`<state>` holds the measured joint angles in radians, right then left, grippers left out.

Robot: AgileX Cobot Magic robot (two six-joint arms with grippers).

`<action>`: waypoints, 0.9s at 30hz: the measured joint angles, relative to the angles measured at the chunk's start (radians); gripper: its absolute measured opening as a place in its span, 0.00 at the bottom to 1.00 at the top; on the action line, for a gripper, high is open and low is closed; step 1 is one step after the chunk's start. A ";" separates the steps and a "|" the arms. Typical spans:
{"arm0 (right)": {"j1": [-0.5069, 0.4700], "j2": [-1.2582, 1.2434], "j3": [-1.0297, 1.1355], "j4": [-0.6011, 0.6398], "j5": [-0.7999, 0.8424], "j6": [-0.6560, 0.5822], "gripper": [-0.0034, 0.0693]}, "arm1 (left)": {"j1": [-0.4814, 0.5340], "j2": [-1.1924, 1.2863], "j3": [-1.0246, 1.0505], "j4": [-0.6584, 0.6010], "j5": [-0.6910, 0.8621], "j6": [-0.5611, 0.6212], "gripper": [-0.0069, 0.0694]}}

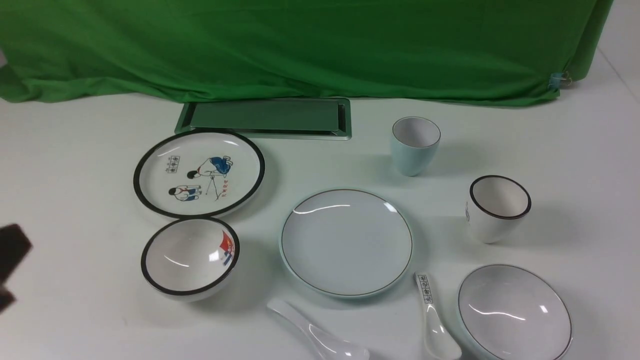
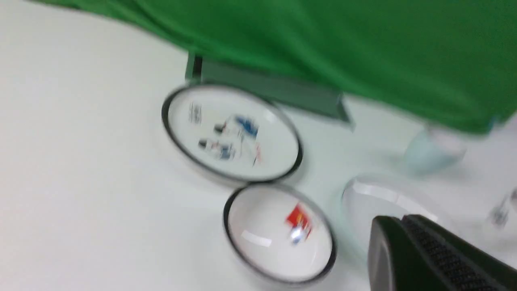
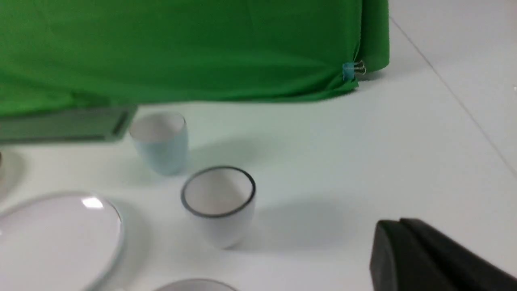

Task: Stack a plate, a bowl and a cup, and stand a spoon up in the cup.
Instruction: Use the right arm to grab a blue rice bowl

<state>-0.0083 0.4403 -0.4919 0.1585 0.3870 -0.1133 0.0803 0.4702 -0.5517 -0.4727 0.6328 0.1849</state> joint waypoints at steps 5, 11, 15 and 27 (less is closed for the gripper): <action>0.084 0.259 -0.205 -0.001 0.224 -0.105 0.06 | -0.011 0.266 -0.225 0.091 0.348 0.171 0.05; 0.226 0.553 -0.311 -0.001 0.471 -0.155 0.07 | -0.182 0.472 -0.432 0.145 0.482 0.192 0.05; 0.257 0.700 -0.317 -0.001 0.476 -0.154 0.17 | -0.323 0.540 -0.477 0.192 0.456 0.192 0.05; 0.189 1.024 -0.318 -0.028 0.271 -0.062 0.72 | -0.591 0.736 -0.487 0.298 0.310 0.138 0.05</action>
<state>0.1811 1.4646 -0.8096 0.1301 0.6583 -0.1752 -0.5104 1.2059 -1.0385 -0.1746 0.9432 0.3229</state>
